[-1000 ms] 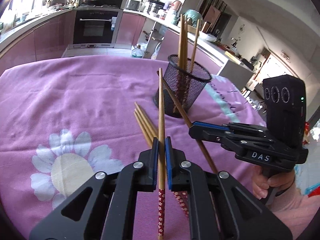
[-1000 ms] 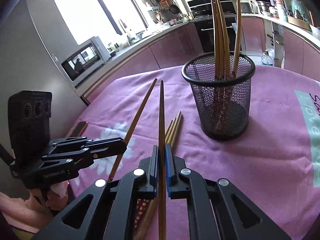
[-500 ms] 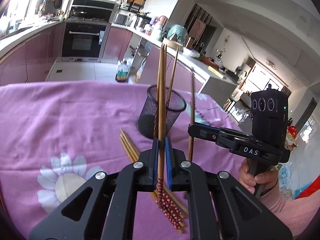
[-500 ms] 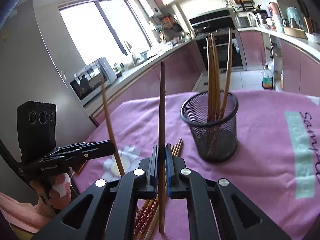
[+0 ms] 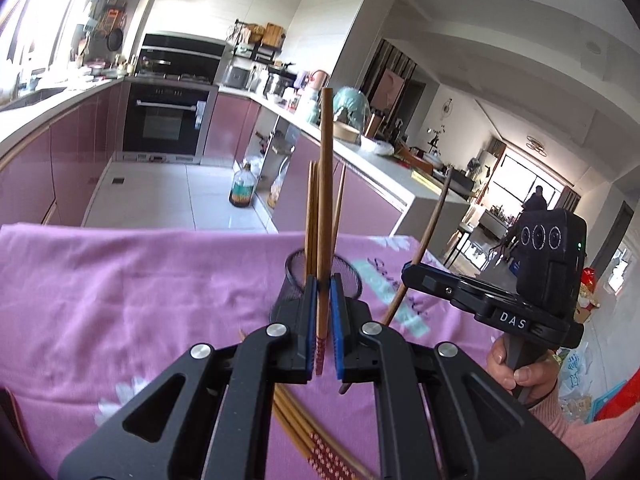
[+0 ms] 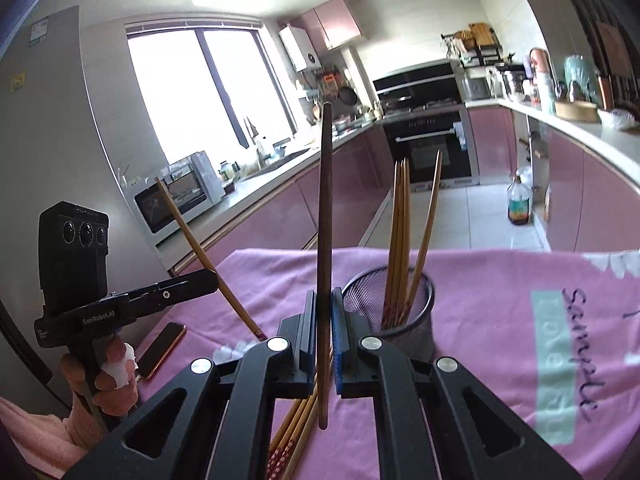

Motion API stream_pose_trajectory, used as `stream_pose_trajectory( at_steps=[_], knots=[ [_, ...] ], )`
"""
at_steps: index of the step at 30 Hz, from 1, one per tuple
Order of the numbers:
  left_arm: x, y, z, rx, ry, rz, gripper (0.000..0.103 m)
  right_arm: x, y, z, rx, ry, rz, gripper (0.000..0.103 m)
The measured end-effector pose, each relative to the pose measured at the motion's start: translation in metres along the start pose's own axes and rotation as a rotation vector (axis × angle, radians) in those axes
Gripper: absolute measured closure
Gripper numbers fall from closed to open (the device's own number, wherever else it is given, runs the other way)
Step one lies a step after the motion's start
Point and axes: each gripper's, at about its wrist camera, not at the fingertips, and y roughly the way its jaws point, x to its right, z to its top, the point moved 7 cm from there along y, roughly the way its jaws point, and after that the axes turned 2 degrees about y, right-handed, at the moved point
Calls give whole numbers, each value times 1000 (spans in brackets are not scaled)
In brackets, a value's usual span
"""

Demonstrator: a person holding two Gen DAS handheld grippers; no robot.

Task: Organize utensils
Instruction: 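Lift the chopsticks with both grippers and carry them above the black mesh cup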

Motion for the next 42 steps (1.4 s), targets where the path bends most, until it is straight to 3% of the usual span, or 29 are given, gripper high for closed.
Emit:
stream_pose_trajectory(
  at_steps=[13, 21, 42],
  knots=[
    [18, 4, 54, 91, 43, 6, 96, 2, -10, 50, 92, -94, -64, 97],
    [20, 18, 71, 103, 47, 18, 96, 2, -10, 72, 140, -131, -92, 97],
    [3, 75, 42, -71, 108, 79, 96, 26, 49, 48, -1, -108, -152, 97]
  ],
)
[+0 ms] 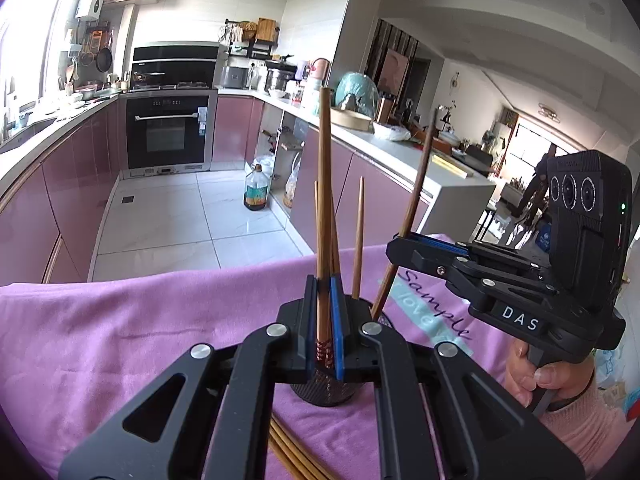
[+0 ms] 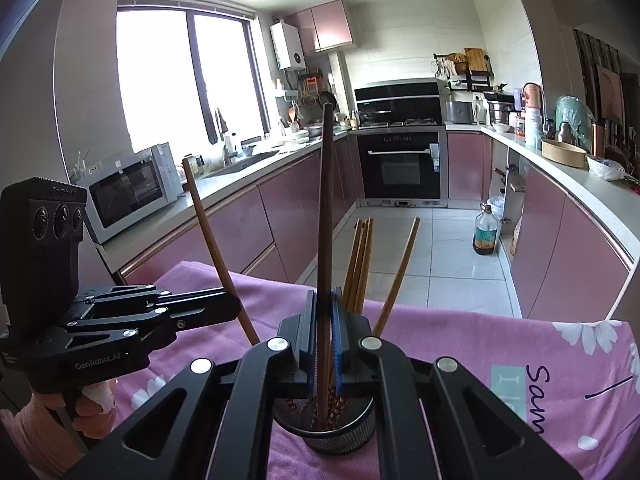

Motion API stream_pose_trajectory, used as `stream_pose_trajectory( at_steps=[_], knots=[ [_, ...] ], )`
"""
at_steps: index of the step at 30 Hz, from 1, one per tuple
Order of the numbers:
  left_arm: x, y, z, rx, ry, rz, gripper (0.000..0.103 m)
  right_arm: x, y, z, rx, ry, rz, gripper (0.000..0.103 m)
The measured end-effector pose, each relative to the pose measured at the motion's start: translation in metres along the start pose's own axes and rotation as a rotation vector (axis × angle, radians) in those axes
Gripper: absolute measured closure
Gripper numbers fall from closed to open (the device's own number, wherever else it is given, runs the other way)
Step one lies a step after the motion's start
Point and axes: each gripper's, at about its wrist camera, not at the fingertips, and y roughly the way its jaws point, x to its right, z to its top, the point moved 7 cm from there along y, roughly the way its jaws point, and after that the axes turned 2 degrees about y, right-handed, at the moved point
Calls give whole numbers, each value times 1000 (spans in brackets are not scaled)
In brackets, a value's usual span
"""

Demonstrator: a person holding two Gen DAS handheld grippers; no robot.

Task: Organize utensils
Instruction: 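Lift the chopsticks with both grippers and carry them above the black mesh cup, then lower the chopsticks into the mesh cup and open both grippers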

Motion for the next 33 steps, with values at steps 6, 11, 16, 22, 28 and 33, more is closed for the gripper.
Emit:
stream_pose_trajectory(
  at_steps=[6, 11, 16, 22, 28, 33],
  knots=[
    [1, 14, -4, -35, 14, 9, 96, 0, 14, -10, -42, 4, -6, 97],
    [-1, 24, -7, -76, 28, 12, 96, 5, 26, -15, -67, 20, -16, 97],
    [-3, 37, -8, -106, 30, 12, 96, 10, 35, -18, -85, 36, -32, 97],
    [-8, 52, -5, -129, 20, 13, 96, 13, 42, -21, -96, 54, -52, 97],
    [-10, 62, 0, -130, -9, 15, 95, 17, 44, -23, -98, 80, -69, 94],
    [-12, 64, -2, -130, -16, 16, 95, 21, 43, -24, -93, 87, -73, 94]
  ],
)
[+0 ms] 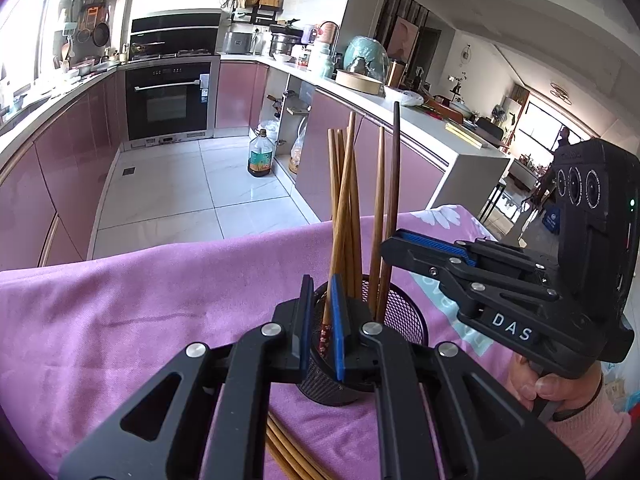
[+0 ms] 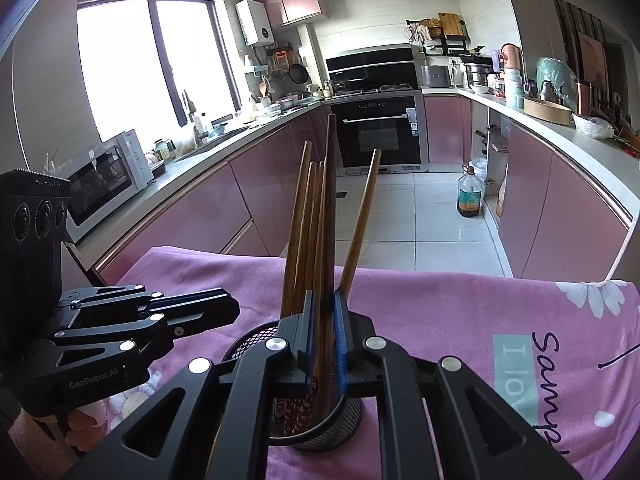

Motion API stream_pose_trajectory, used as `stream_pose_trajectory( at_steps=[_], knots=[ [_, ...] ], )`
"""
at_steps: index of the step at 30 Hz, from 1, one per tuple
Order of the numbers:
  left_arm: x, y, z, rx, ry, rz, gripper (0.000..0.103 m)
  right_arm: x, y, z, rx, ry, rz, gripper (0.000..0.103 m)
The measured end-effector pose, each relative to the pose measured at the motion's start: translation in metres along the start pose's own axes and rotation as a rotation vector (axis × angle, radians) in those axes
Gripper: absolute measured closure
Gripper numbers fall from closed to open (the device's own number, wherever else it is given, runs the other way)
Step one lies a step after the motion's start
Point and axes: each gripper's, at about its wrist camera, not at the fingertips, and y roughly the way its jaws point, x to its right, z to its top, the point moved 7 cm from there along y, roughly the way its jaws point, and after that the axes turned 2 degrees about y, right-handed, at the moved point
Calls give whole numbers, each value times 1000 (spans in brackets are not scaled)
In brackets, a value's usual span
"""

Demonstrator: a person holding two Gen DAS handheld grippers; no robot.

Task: Organize utensils
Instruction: 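Lower the chopsticks into the mesh cup and open both grippers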

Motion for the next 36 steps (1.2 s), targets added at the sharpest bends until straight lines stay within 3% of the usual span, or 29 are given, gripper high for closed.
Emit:
stream_pose_trajectory(
  at_steps=[6, 18, 23, 25, 30, 36],
  knots=[
    [-4, -10, -4, 26, -3, 7, 95, 3, -1, -2, 3, 1, -8, 89],
    [-11, -45, -15, 109, -17, 45, 76, 1, -15, -1, 28, 2, -5, 84],
    [-18, -70, -20, 163, -21, 75, 62, -11, -32, -3, 48, -29, 24, 80],
    [-18, -81, -24, 190, -25, 89, 50, -17, -39, -5, 56, -41, 41, 79],
    [-20, -109, -42, 243, -18, 130, 36, -36, -57, -16, 67, -87, 90, 70],
    [-20, -123, -79, 221, -18, 158, 36, -65, -60, -51, -4, -153, 162, 68]
  ],
)
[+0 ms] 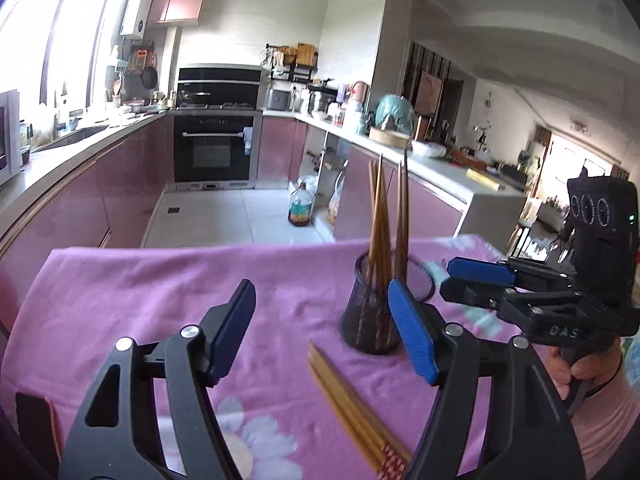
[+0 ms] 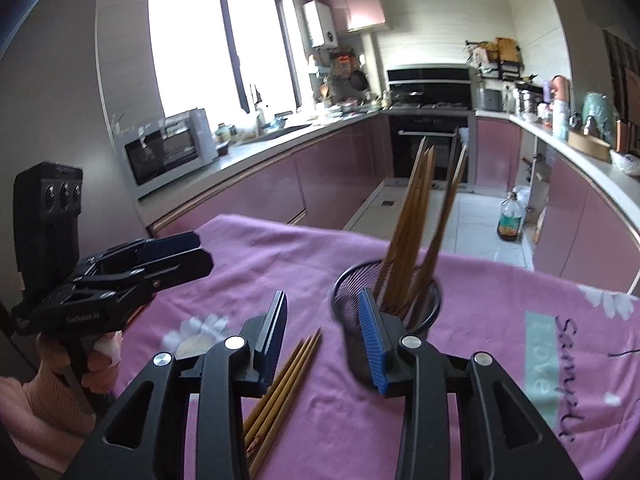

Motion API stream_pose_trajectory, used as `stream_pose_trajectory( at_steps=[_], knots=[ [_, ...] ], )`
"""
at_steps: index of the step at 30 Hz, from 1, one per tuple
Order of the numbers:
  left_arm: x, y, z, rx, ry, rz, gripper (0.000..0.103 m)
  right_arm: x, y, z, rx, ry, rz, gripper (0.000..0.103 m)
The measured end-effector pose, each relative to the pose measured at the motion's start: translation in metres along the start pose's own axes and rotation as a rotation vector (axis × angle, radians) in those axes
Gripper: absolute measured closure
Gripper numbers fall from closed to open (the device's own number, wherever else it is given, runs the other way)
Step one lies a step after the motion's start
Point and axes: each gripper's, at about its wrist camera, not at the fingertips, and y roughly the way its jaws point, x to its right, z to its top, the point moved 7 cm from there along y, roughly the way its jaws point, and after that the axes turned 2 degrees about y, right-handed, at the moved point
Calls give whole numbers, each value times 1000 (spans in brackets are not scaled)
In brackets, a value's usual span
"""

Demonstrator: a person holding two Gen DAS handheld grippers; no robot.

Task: Organize utensils
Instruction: 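Lower the chopsticks into the mesh cup and open both grippers, then move both open grippers back over the remaining chopstick pile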

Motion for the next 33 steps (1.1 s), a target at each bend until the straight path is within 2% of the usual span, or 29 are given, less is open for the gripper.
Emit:
stream_pose_trajectory(
  at_steps=[7, 14, 23, 33],
  knots=[
    [1, 2, -61, -119, -18, 3, 38, -23, 33, -52, -155, -4, 38, 68],
    [3, 27, -105, -259, -42, -9, 44, -26, 58, -90, -269, 18, 18, 68],
    [9, 39, -128, -327, -19, -19, 49, -22, 61, -108, -300, 36, -5, 74],
    [11, 42, -134, -348, -11, -25, 50, -22, 60, -108, -304, 8, -21, 76]
  ],
)
